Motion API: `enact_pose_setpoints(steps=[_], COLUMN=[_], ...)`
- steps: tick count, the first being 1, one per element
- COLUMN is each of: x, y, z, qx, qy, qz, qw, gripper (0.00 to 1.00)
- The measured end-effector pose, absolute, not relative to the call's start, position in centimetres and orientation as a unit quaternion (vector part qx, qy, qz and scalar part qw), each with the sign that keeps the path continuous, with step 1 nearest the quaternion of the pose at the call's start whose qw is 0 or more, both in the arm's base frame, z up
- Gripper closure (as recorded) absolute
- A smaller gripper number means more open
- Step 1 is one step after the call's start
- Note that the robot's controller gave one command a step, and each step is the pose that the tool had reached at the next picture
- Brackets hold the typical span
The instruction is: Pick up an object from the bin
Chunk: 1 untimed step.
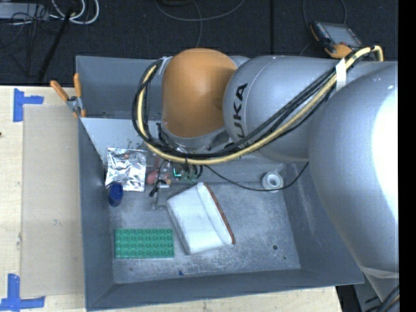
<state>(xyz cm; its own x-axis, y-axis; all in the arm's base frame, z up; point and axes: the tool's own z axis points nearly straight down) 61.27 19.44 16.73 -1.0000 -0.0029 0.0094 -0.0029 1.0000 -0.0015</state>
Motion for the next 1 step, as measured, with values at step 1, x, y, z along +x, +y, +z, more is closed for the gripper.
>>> enact_pose_setpoints(steps=[1], x=[51.58], y=[22.52], z=[6.55], qx=[0.084], qy=[-0.996], qz=[0.001], qw=[0.006], gripper=[0.0])
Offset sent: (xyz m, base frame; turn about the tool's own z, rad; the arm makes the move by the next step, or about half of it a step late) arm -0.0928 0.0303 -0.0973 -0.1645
